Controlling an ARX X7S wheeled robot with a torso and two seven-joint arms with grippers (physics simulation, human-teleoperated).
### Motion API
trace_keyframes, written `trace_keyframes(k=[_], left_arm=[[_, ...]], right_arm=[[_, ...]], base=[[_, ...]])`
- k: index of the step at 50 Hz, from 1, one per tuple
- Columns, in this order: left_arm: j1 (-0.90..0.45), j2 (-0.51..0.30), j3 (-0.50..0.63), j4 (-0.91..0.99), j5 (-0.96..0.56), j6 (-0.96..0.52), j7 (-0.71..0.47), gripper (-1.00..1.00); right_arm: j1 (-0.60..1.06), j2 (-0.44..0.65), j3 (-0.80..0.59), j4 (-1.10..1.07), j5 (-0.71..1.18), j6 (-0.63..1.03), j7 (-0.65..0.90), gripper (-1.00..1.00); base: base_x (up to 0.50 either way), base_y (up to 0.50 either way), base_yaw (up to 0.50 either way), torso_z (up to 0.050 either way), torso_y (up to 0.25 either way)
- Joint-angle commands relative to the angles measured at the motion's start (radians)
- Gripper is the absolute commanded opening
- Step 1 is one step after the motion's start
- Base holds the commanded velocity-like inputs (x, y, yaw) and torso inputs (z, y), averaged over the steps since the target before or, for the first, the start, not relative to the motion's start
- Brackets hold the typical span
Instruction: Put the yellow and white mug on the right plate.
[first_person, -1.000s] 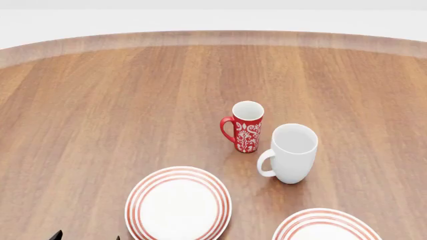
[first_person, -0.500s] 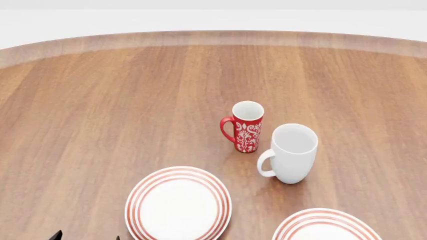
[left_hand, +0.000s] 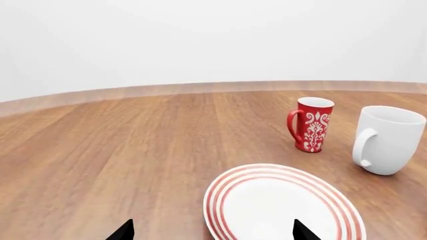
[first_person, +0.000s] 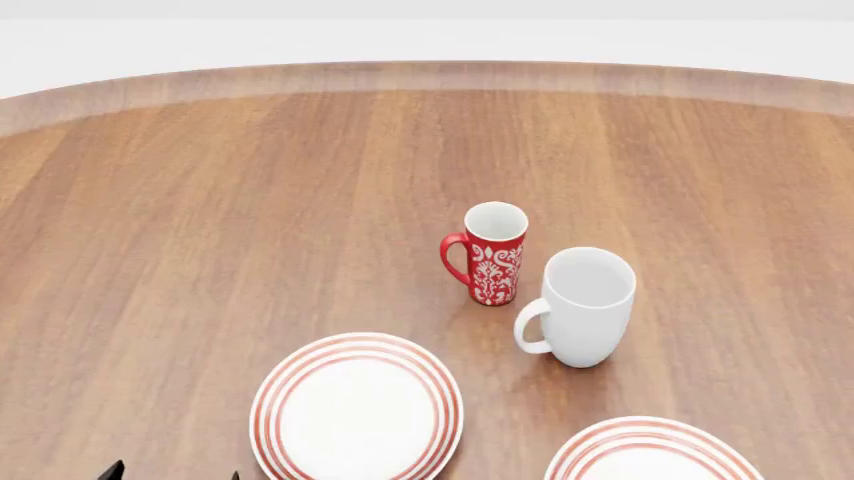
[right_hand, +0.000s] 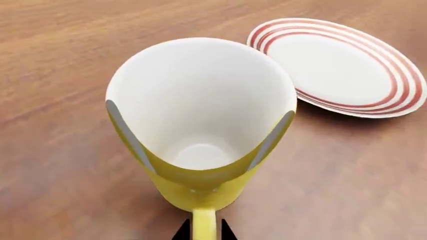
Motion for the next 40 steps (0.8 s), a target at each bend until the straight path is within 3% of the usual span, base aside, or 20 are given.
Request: trace_keyframes(k=[1,40], left_arm=[[-0.001,-0.003,0.004,0.0,-0.004,0.002,-0.004,1.0],[-0.005,-0.014,0.018,-0.001,-0.014,0.006,-0.02,1.0]], right_arm=[[-0.018,0.03,0.029,-0.053,0.008,-0.005,0.024,-1.0],[-0.049,0.131,0.229,-0.188,0.121,0.034,0.14,-1.0]], base=[[0.0,0.0,0.0,0.0,0.0],[0.0,0.0,0.0,0.0,0.0]])
